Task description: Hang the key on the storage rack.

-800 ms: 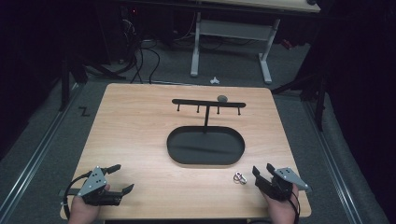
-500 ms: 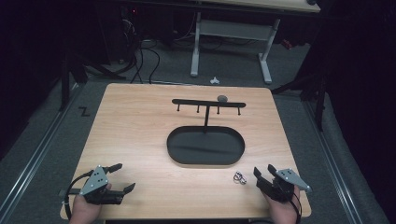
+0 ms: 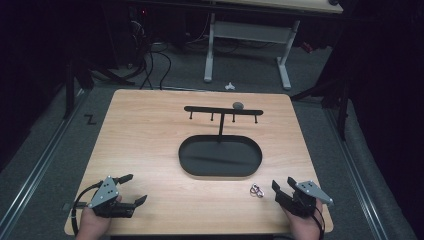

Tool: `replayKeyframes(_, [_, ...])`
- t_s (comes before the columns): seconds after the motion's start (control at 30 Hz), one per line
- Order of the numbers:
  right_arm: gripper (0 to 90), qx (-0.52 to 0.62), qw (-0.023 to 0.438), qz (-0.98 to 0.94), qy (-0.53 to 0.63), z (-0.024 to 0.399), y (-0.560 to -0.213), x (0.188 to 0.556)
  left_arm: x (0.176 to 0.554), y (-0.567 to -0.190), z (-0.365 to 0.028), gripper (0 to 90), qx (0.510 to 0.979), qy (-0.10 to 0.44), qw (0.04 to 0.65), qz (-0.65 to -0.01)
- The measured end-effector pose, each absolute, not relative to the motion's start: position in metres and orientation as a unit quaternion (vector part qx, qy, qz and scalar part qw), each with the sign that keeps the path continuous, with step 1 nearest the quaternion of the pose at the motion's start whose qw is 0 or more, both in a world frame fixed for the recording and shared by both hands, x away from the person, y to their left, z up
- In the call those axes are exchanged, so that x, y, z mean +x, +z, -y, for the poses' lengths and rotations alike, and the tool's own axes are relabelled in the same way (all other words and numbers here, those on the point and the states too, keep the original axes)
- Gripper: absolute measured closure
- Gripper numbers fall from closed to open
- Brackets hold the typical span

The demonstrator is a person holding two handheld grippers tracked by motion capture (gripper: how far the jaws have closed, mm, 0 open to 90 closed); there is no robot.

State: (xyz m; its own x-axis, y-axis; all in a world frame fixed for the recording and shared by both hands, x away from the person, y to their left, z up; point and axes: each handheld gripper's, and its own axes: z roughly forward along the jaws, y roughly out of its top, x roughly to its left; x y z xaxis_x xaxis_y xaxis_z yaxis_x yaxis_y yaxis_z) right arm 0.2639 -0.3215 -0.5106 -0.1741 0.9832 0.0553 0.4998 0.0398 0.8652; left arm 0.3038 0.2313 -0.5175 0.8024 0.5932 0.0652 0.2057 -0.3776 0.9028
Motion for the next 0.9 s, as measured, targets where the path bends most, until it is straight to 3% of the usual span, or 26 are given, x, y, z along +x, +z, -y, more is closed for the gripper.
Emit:
replayKeyframes(0.57, [36.9, 0.568, 0.264, -0.707, 0.327, 0.317, -0.499, 0.271, 0.3, -0.519, -0.233, 15.3, 0.814, 0.186, 0.495, -0.242])
replayKeyframes(0.9, [37.0, 0.563, 0.202, -0.769, 0.223, 0.315, -0.494, 0.295, 0.297, -0.52, -0.236, 15.3, 0.816, 0.181, 0.493, -0.243])
